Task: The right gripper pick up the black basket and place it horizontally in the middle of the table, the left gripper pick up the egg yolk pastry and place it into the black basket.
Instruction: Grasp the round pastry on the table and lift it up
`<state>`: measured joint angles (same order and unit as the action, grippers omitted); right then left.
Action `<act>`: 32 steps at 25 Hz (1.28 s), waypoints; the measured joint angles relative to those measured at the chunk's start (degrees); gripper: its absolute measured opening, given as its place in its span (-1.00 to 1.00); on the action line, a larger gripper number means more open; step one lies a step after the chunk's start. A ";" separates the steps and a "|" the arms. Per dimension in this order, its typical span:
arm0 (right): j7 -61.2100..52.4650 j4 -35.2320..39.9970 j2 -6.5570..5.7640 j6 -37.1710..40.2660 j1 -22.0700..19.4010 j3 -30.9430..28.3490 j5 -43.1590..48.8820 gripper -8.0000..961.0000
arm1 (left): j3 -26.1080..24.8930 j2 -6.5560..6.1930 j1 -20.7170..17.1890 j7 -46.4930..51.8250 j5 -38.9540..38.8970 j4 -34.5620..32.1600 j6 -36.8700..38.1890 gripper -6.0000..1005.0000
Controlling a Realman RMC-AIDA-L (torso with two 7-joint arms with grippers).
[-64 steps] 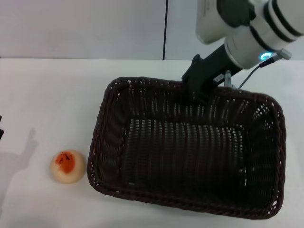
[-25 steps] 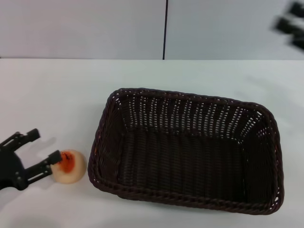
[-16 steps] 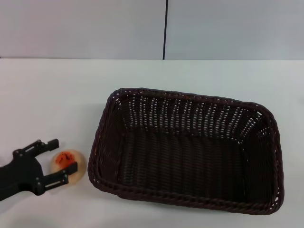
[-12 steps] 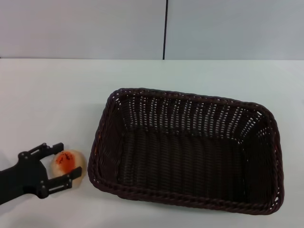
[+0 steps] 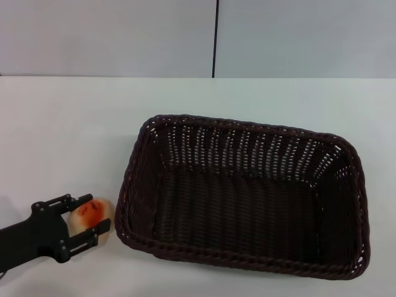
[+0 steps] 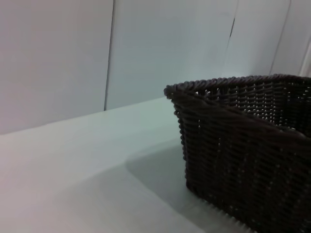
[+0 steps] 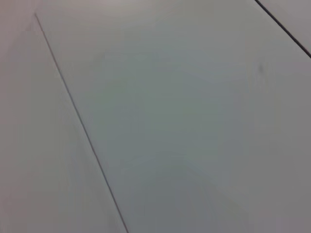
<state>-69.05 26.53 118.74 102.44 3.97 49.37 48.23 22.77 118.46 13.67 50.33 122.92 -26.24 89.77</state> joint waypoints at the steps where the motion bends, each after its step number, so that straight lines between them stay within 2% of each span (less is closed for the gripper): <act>1: 0.00 0.00 0.00 0.00 0.00 0.00 0.00 0.33 | 0.00 0.00 0.00 0.00 0.00 0.00 0.00 0.42; 9: 2.11 -3.63 0.00 0.07 0.30 -0.61 -0.31 0.33 | -0.15 -0.09 -0.36 -1.44 -4.90 1.63 0.73 0.14; 13: 2.24 -4.22 0.04 0.17 0.20 -1.84 -0.41 0.33 | -0.64 -0.27 -0.98 -1.45 -9.46 1.53 2.29 -0.26; 15: 2.22 -4.23 0.05 0.46 0.07 -2.17 -0.42 0.33 | -2.57 -0.34 -1.59 -1.46 -11.87 1.31 3.06 -0.44; 17: 2.16 -4.25 0.04 0.82 -0.05 -2.82 -0.43 0.33 | -6.77 -0.49 -2.30 -1.51 -13.87 0.95 5.00 -0.62; 19: 2.14 -4.25 0.01 0.86 -0.03 -3.03 -0.42 0.33 | -7.78 -0.50 -2.49 -1.56 -14.05 0.60 5.53 -0.80; 25: 2.05 -4.30 -0.13 0.86 0.34 -3.23 -0.17 0.33 | -7.43 -0.67 -3.27 -1.55 -11.44 -1.97 5.76 -0.95; 31: 2.11 -4.30 -0.12 0.60 0.66 -3.22 -0.14 0.33 | -6.88 -1.74 -4.80 0.81 -9.91 -3.35 8.32 -0.70; 32: 2.13 -4.30 -0.12 0.46 0.68 -3.22 -0.12 0.33 | -6.27 -1.54 -4.87 0.68 -8.24 -3.79 7.92 -0.65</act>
<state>-66.91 22.23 118.62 102.90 4.65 46.15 48.11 16.50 116.92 8.80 51.02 114.68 -30.03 97.69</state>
